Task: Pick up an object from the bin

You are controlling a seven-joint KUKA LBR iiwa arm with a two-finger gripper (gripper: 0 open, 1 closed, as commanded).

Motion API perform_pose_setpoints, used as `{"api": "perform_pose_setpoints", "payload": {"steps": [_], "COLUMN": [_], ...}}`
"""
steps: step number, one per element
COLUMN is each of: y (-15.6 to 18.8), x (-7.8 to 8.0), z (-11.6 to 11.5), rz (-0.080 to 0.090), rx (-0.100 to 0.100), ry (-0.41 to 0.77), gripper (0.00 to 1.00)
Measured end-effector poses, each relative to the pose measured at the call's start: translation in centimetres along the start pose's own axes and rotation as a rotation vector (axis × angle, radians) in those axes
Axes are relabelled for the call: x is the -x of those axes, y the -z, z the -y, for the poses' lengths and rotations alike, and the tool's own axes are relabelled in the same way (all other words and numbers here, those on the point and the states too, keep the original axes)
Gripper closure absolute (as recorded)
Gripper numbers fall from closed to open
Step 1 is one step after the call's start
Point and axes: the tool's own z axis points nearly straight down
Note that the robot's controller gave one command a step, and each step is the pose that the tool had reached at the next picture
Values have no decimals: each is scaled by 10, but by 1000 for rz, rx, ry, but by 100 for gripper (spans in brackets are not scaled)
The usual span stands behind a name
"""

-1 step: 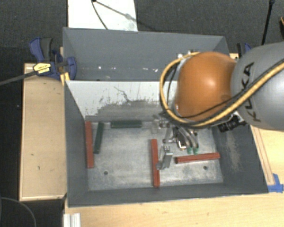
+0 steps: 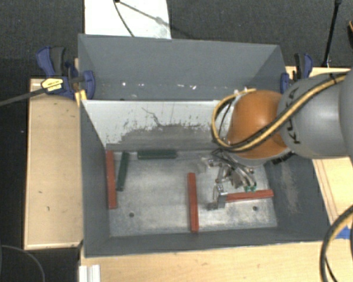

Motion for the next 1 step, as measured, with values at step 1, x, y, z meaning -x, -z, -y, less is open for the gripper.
{"api": "perform_pose_setpoints", "payload": {"steps": [1], "y": [5], "x": [33], "z": [-75], "rz": [11], "rx": [3], "ry": [236], "gripper": [0]}}
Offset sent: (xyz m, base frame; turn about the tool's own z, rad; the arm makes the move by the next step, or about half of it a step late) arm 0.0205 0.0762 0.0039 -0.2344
